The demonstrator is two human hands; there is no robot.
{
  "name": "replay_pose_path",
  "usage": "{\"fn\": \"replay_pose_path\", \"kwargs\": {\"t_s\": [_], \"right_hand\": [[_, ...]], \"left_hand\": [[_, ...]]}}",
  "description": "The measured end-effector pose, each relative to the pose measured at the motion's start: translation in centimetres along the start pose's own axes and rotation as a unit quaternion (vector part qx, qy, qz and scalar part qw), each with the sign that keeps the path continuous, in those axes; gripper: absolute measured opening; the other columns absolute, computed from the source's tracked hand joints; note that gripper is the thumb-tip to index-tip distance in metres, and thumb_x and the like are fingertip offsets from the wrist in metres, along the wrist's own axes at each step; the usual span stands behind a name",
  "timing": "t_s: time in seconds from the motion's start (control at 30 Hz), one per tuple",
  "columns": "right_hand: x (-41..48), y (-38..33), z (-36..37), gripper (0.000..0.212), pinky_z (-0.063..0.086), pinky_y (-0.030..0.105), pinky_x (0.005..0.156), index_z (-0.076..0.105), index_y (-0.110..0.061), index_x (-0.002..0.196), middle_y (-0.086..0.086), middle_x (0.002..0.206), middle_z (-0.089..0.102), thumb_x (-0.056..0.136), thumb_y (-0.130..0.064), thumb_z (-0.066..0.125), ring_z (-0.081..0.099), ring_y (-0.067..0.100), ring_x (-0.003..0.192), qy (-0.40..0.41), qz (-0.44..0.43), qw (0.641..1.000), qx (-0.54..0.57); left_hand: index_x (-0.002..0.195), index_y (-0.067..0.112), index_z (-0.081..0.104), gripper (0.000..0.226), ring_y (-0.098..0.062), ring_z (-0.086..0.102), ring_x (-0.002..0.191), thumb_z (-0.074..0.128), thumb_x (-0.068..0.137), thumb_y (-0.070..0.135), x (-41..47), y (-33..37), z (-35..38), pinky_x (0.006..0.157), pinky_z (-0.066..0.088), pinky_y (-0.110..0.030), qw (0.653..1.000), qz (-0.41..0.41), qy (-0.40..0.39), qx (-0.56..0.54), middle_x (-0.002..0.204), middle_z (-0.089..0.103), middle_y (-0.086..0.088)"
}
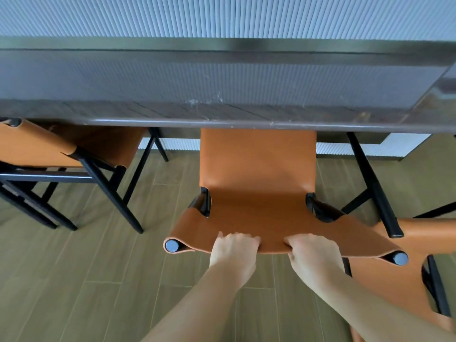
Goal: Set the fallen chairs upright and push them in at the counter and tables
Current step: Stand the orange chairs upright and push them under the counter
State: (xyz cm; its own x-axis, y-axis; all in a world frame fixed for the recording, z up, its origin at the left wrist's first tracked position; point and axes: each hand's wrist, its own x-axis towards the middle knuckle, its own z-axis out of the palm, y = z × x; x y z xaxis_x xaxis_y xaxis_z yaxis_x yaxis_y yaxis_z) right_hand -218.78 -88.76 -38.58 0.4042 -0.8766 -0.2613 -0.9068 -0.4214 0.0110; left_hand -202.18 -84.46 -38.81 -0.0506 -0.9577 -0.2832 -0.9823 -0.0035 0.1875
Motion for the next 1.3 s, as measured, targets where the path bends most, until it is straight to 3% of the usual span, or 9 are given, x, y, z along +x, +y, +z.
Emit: {"fn": "replay_pose_path", "kwargs": {"t_s": [0.27,0.43,0.5,0.6,0.73,1.13,1.3], "right_hand": [[-0.1,-1.6,-0.9,0.022,0.033,0.026,0.049,0.053,-0.023,0.077,-0.006,0.058,0.046,0.089,-0.006,0.045,0.049,0.017,0.055,-0.042,-0.041,0.998,-0.014],[-0.7,-2.9,-0.5,0.028,0.026,0.026,0.042,0.044,-0.019,0.067,-0.003,0.054,0.043,0.083,0.002,0.046,0.040,0.016,0.046,-0.050,-0.053,0.997,-0.015],[-0.8,-2.7,-0.5,0.027,0.029,0.026,0.044,0.044,-0.019,0.067,-0.003,0.054,0.043,0.084,0.003,0.047,0.042,0.017,0.046,-0.053,-0.058,0.997,-0.017],[-0.8,-1.8,-0.6,0.021,0.037,0.026,0.049,0.056,-0.018,0.077,-0.002,0.059,0.051,0.087,-0.001,0.048,0.051,0.020,0.053,-0.044,-0.063,0.997,-0.024],[-0.8,0.2,-1.0,0.020,0.038,0.025,0.048,0.065,-0.019,0.087,-0.001,0.066,0.060,0.090,-0.008,0.049,0.054,0.020,0.056,-0.024,-0.069,0.997,-0.039],[4.3,2.1,-3.8,0.017,0.027,0.025,0.043,0.067,-0.023,0.086,-0.004,0.062,0.055,0.092,-0.025,0.052,0.050,0.020,0.054,0.039,-0.072,0.996,-0.048],[7.0,2.4,-5.1,0.020,0.035,0.026,0.053,0.067,-0.025,0.088,-0.003,0.071,0.063,0.093,-0.033,0.050,0.058,0.024,0.063,0.066,-0.056,0.996,-0.038]], "left_hand": [[0.124,0.034,0.056,0.048,-0.026,0.061,0.091,0.042,0.088,0.004,-1.0,-1.6,-0.3,0.084,0.041,-0.036,1.000,-0.016,0.004,-0.008,0.103,0.068,0.001],[0.124,0.037,0.056,0.044,-0.027,0.060,0.092,0.041,0.091,0.014,-2.2,-2.9,-0.4,0.074,0.040,-0.032,1.000,-0.013,-0.005,-0.015,0.105,0.068,0.003],[0.124,0.037,0.056,0.043,-0.026,0.060,0.091,0.041,0.091,0.015,-2.4,-2.7,-0.4,0.073,0.041,-0.031,1.000,-0.015,-0.001,-0.014,0.104,0.068,0.004],[0.122,0.037,0.057,0.042,-0.025,0.061,0.088,0.041,0.091,0.015,-2.3,-1.7,-0.3,0.068,0.040,-0.031,1.000,-0.019,0.005,-0.001,0.100,0.068,0.004],[0.121,0.035,0.058,0.042,-0.026,0.061,0.085,0.041,0.090,0.012,-2.1,0.3,-0.4,0.062,0.037,-0.031,1.000,-0.025,0.010,0.014,0.098,0.068,0.002],[0.113,0.036,0.063,0.030,-0.024,0.059,0.079,0.040,0.096,0.027,3.0,-0.3,-3.5,0.059,0.036,-0.030,0.998,-0.010,0.063,0.027,0.091,0.067,0.004],[0.111,0.032,0.065,0.030,-0.024,0.059,0.077,0.039,0.096,0.029,6.3,-1.3,-5.3,0.059,0.035,-0.030,0.996,0.008,0.071,0.045,0.091,0.067,0.003]]}}
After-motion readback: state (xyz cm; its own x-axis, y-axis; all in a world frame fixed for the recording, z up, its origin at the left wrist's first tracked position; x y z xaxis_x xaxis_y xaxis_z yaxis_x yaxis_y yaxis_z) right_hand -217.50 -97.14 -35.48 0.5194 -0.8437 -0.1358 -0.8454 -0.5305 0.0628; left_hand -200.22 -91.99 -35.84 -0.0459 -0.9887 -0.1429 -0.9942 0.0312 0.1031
